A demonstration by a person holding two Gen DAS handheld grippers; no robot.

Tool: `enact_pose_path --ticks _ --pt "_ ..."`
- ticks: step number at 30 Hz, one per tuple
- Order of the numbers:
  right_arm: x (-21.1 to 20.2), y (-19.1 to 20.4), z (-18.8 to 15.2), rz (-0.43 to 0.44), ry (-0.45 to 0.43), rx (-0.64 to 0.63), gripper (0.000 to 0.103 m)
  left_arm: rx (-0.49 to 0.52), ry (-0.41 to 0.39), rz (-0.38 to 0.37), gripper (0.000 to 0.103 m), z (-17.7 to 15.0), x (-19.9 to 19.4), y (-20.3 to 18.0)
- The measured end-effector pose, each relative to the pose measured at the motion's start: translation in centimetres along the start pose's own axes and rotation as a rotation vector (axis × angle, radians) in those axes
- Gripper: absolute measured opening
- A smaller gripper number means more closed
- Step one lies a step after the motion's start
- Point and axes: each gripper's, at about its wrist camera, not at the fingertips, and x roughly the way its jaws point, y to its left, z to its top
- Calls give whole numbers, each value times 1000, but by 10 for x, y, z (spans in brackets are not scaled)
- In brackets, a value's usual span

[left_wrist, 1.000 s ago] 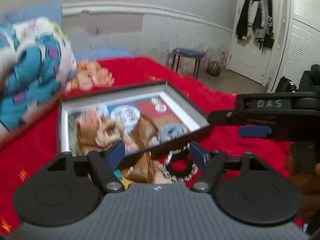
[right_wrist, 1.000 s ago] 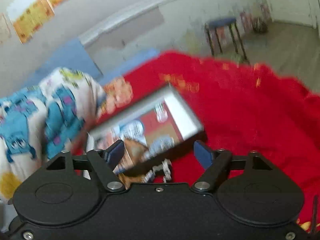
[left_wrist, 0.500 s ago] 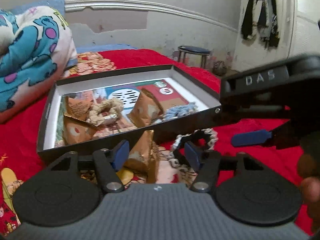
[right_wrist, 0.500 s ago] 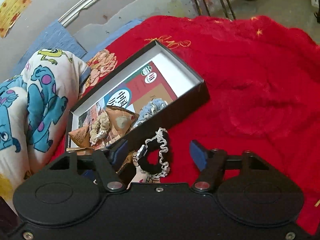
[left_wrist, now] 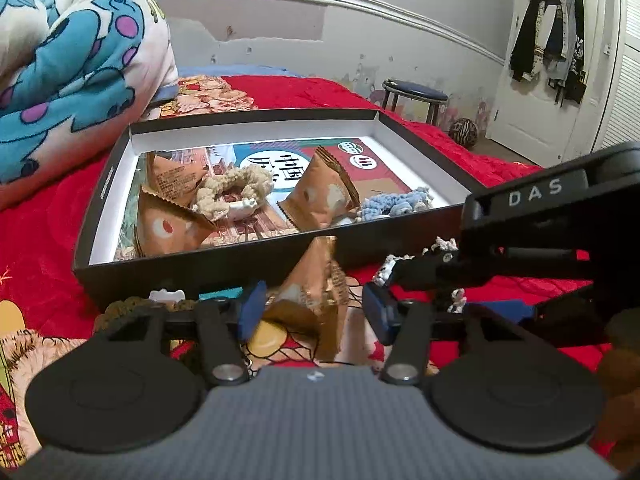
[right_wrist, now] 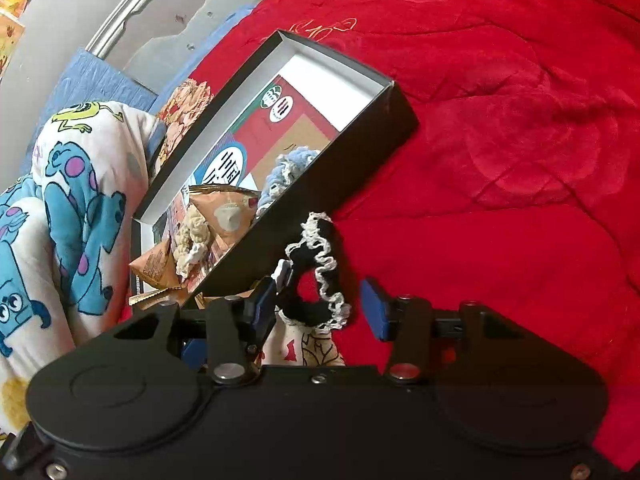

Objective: Organize objects
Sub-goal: 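Grasp the black-and-white scrunchie with the right tool while the left tool grasps a brown packet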

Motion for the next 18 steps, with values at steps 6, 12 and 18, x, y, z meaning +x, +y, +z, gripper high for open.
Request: enact_pose_path --ticks 6,12,18 --pt "0 0 -5 -35 -33 21 37 -20 12 -13 49 0 2 0" --pt "4 -9 -3 -30 -28 100 24 7 6 -3 49 -5 7 -4" --pt "8 -17 2 -13 -10 159 15 57 -13 30 49 -14 11 -11"
